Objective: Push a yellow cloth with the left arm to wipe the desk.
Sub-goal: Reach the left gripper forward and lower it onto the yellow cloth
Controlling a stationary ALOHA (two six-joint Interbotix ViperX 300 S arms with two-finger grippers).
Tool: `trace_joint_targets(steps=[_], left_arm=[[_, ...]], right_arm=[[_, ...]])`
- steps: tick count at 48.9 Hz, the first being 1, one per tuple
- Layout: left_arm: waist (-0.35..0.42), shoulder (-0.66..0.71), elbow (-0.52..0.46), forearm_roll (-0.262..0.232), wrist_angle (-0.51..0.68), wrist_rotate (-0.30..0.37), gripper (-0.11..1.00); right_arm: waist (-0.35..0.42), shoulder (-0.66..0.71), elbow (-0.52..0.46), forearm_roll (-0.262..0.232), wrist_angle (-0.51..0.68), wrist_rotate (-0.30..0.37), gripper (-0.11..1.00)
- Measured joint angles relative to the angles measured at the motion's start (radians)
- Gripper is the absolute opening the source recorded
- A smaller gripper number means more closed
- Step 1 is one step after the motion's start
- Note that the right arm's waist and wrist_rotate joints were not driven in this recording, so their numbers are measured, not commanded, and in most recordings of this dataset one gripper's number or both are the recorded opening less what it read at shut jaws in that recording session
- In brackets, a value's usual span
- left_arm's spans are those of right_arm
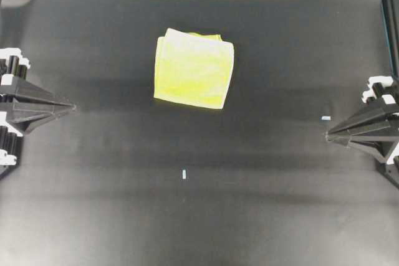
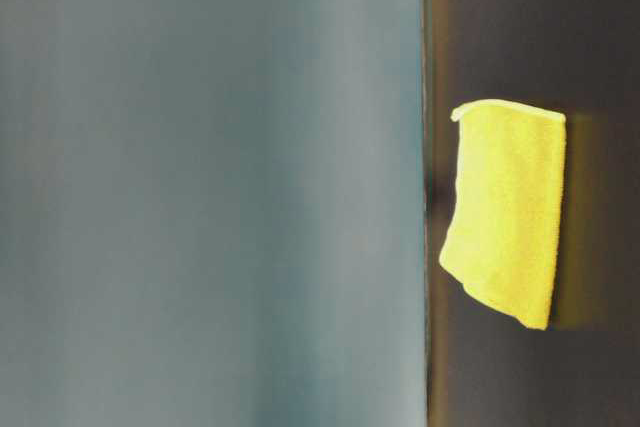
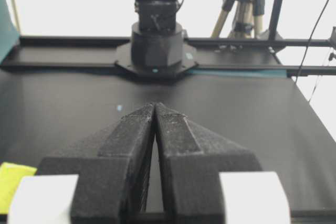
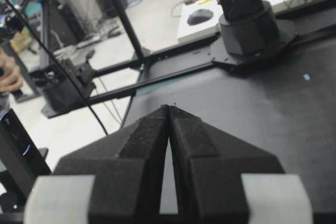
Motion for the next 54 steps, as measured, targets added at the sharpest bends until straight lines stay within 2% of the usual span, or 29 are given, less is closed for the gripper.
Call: trace_joint_targets(steps=[3, 6, 8, 23, 29, 32, 35, 43, 46, 48, 54], left_arm=[[0.009, 0.008, -0.002, 0.014, 0.005, -0.002, 0.08], [0.046, 0.041, -0.012, 0.031, 0.008, -0.008, 0.01], [0.074, 0.074, -0.020, 0.035, 0.009, -0.009, 0.00], [0.164, 0.356, -0.114, 0.038, -0.052, -0.009, 0.00], [0.232, 0.466, -0.150, 0.040, -0.061, -0.009, 0.02], [0.270, 0.531, -0.167, 0.040, -0.074, -0.008, 0.08], [0.304, 0.588, -0.184, 0.038, -0.091, -0.009, 0.20], [0.360, 0.764, -0.255, 0.038, -0.141, -0.005, 0.67], [0.376, 0.830, -0.287, 0.040, -0.143, -0.002, 0.82], [0.383, 0.870, -0.308, 0.040, -0.144, 0.000, 0.86], [0.403, 0.996, -0.382, 0.040, -0.147, 0.000, 0.85]], right_arm=[[0.000, 0.002, 0.000, 0.000, 0.000, 0.000, 0.03], [0.000, 0.005, 0.000, 0.002, -0.002, 0.000, 0.00], [0.000, 0.006, 0.000, 0.002, 0.003, 0.000, 0.00], [0.000, 0.014, 0.000, 0.002, 0.049, 0.002, 0.00], [0.000, 0.014, 0.000, 0.000, 0.055, 0.002, 0.00], [0.000, 0.014, 0.000, 0.000, 0.057, 0.002, 0.00], [-0.002, 0.015, 0.000, 0.002, 0.057, 0.000, 0.00], [0.000, 0.014, 0.000, 0.000, 0.057, 0.000, 0.00], [0.000, 0.015, 0.000, 0.000, 0.057, 0.000, 0.00], [0.000, 0.015, 0.000, 0.000, 0.057, 0.002, 0.00], [0.000, 0.015, 0.000, 0.000, 0.057, 0.000, 0.00]])
